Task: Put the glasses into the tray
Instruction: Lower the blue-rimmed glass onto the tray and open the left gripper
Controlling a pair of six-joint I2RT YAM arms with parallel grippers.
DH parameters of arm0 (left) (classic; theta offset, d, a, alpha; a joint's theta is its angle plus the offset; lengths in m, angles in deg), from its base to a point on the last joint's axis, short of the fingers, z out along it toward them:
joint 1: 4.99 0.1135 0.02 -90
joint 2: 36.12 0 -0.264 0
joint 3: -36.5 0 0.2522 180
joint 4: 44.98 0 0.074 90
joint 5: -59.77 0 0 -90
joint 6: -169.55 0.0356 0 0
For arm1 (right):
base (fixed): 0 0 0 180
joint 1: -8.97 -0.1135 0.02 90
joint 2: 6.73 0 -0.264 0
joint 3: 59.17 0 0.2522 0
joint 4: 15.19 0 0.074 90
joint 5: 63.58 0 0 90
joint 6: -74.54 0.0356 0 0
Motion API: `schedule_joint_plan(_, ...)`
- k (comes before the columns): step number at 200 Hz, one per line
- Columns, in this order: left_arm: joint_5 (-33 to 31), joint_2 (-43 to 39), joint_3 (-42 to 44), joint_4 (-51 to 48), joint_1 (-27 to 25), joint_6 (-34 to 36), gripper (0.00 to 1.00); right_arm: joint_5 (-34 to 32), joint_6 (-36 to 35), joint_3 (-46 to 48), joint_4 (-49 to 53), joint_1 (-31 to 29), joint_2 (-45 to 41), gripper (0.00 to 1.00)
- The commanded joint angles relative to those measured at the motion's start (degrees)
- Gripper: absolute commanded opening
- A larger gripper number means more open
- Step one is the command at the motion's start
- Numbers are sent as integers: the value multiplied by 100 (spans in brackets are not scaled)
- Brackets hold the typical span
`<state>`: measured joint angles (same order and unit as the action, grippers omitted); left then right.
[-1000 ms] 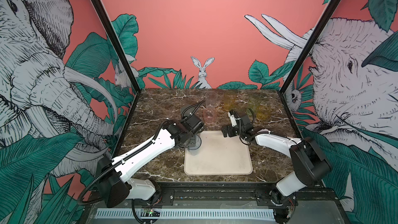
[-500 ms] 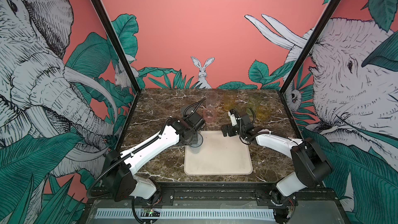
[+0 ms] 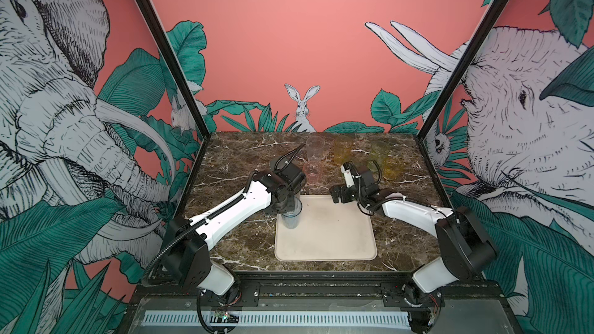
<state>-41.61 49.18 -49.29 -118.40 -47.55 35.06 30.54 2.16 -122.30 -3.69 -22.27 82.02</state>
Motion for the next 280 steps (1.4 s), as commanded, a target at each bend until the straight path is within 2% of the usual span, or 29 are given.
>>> schedule_joint_plan(1, 35, 48, -165, -54, 60, 38, 0, 44, 42, -27, -108, -32, -20, 99)
schedule_joint_plan(132, 325, -28, -215, -371, 74, -187, 0, 105, 57, -147, 37, -37, 87, 99)
schedule_joint_plan(255, 33, -57, -145, -517, 74, -207, 0, 107, 59, -179, 120, -32, 82, 99)
schedule_joint_plan(280, 38, -49, -132, -507, 74, -218, 8, 105, 65, -184, 127, -40, 90, 99)
